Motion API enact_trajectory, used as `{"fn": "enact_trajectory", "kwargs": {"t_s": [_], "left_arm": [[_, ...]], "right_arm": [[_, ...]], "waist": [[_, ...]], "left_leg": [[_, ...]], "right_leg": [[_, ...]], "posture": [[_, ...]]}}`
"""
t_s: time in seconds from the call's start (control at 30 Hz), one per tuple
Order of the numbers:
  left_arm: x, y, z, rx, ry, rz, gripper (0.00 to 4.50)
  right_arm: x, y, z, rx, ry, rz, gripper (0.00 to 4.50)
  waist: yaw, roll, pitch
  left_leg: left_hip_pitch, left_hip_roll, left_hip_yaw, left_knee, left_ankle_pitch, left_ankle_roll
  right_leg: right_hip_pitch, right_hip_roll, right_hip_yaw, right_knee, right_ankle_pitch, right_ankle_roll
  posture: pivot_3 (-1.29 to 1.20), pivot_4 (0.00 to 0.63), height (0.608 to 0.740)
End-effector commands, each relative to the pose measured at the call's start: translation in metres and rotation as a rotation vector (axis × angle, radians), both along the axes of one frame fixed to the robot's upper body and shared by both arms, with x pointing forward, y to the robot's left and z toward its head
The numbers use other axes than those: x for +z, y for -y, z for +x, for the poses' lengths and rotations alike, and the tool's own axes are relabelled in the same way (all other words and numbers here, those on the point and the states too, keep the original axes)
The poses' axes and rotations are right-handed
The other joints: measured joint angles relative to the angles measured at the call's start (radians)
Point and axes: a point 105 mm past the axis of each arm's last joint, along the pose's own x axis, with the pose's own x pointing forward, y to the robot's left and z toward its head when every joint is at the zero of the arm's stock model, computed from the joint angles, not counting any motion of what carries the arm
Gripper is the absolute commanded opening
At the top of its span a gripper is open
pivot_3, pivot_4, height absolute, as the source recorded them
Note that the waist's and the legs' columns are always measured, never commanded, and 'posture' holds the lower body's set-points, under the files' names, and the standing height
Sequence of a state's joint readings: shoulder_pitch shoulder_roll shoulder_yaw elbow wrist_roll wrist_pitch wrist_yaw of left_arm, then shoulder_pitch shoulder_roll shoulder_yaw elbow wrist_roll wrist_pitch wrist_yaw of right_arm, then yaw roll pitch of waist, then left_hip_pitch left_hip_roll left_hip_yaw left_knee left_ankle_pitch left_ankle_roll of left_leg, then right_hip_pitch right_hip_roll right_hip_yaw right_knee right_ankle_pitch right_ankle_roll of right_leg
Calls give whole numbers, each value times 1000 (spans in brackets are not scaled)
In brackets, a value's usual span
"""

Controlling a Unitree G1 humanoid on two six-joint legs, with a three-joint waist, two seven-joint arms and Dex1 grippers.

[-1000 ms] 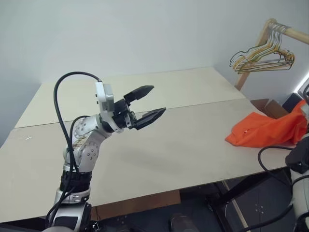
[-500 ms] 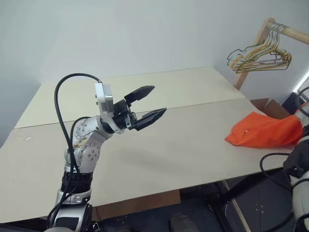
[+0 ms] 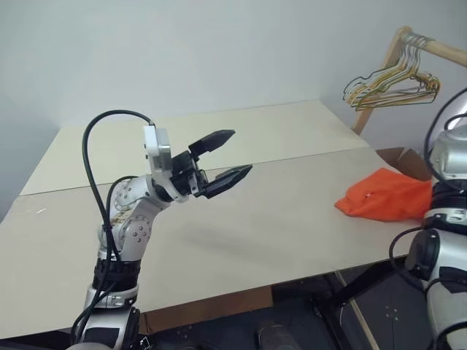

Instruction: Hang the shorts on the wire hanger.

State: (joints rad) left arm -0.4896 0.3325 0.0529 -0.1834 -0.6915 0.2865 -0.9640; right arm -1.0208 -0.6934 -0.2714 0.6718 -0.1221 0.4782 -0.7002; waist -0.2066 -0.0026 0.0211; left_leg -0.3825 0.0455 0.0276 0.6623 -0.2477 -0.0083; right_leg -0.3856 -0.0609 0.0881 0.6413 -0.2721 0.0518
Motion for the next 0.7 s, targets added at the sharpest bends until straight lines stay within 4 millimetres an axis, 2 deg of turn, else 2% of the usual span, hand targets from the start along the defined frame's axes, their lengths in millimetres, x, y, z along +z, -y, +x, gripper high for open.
{"fn": "enact_trajectory", "kwargs": {"t_s": [0.03, 0.17, 0.3, 0.33, 0.53, 0.7], "left_arm": [[9, -1, -4, -8, 50, -4, 4500], [10, -2, -5, -11, 55, -2, 4500], [7, -10, -3, 16, 46, 6, 4500], [5, -14, -2, 35, 41, 21, 4500], [-2, -43, 3, 144, 22, 89, 4500], [-14, -64, 4, 251, -8, 141, 4500]], "right_arm": [[31, -15, -3, 23, 62, -142, 4477], [41, -42, 11, 164, 75, -273, 4477], [39, -69, 28, 330, 49, -321, 4477], [36, -83, 36, 423, 27, -349, 4477], [10, -151, 63, 810, -154, -507, 4477], [-17, -182, 68, 1111, -249, -484, 4477]], "waist": [[1, 0, 0], [-2, 0, 0], [-6, 0, 0], [-6, 0, 0], [0, 0, 0], [16, -1, 0]], "left_leg": [[-1, -1, 0, 0, 0, 0], [0, -2, 0, 0, 0, 0], [1, -1, 0, 0, 0, 0], [0, -1, 0, 0, 0, 0], [0, -1, -1, 0, 0, 0], [0, -1, -3, 0, 0, 0]], "right_leg": [[0, 0, 3, 0, -1, 1], [0, 0, 5, 0, -1, 1], [0, 1, 5, 0, -1, 1], [0, 1, 5, 0, -1, 1], [0, 1, 5, 0, -1, 1], [0, 1, 5, 0, 0, 2]], "posture": [[-160, 0, 740], [-153, 0, 740], [-151, 0, 740], [-145, 0, 740], [-83, 0, 740], [-47, 0, 740]]}}
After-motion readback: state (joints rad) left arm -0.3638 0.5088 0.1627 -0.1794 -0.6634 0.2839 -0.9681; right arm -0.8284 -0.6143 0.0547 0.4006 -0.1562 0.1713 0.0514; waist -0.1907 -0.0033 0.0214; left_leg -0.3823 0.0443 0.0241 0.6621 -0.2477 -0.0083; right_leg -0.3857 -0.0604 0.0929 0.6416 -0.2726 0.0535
